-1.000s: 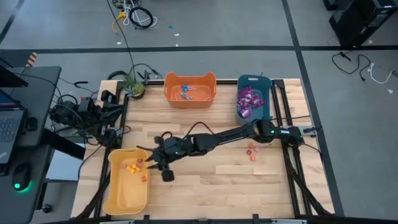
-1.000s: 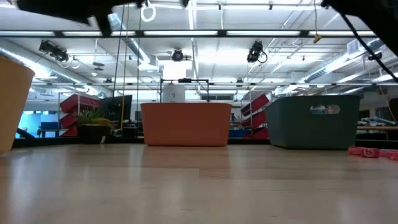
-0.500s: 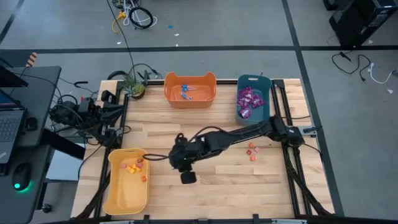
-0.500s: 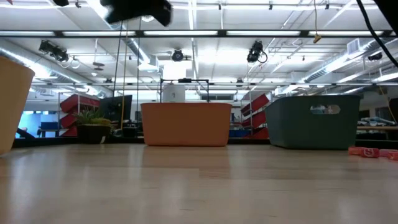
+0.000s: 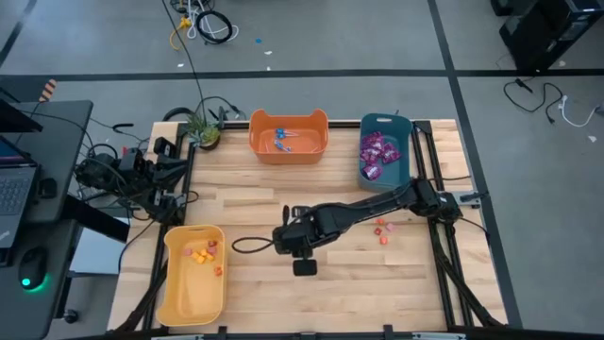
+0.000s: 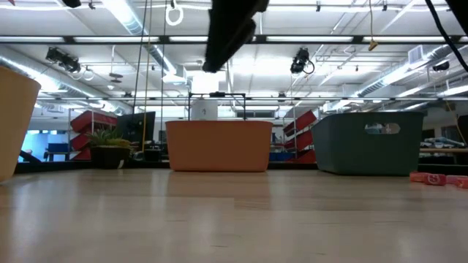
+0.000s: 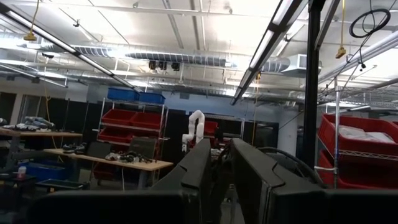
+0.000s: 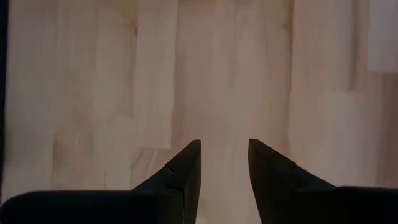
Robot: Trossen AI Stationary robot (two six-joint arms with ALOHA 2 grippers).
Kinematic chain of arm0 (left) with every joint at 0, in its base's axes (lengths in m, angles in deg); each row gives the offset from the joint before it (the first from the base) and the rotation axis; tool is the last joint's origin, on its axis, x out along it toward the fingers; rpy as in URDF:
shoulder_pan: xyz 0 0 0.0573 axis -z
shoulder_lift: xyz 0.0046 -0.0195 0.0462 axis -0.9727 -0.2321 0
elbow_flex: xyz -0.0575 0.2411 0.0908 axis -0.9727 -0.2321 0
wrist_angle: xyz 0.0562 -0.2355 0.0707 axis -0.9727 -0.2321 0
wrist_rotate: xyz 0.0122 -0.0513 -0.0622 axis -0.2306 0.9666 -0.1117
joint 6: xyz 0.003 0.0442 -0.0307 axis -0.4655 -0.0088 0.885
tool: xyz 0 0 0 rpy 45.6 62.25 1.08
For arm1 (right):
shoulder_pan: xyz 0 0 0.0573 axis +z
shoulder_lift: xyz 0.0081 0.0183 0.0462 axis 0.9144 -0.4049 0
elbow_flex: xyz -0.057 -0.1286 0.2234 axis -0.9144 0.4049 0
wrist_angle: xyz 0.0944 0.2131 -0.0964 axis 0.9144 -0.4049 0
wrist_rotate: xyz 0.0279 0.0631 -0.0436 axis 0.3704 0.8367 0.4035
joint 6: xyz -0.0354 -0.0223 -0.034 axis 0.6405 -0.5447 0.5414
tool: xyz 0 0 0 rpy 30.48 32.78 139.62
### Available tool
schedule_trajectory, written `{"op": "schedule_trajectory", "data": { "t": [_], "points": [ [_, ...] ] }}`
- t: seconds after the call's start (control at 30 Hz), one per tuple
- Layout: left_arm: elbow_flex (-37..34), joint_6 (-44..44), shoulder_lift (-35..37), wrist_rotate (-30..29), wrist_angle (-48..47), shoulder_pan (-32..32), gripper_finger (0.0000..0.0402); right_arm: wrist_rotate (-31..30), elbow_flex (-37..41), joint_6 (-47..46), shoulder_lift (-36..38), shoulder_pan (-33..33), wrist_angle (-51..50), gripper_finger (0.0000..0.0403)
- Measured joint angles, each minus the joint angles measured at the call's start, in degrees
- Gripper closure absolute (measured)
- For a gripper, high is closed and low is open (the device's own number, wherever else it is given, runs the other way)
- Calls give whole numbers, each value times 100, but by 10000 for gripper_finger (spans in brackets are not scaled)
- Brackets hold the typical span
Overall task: Sort candy
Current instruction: Put the red candy into the yellow bin
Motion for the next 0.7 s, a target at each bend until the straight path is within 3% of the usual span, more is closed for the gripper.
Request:
{"op": "schedule_trajectory", "data": {
  "t": [0.47,0.7],
  "points": [
    [0,-1,0,0,-27,1,335,-1147,0,210,668,209,-470,313],
    [0,-1,0,3,-123,1,335,-983,0,305,730,219,-260,314]
  ]
}}
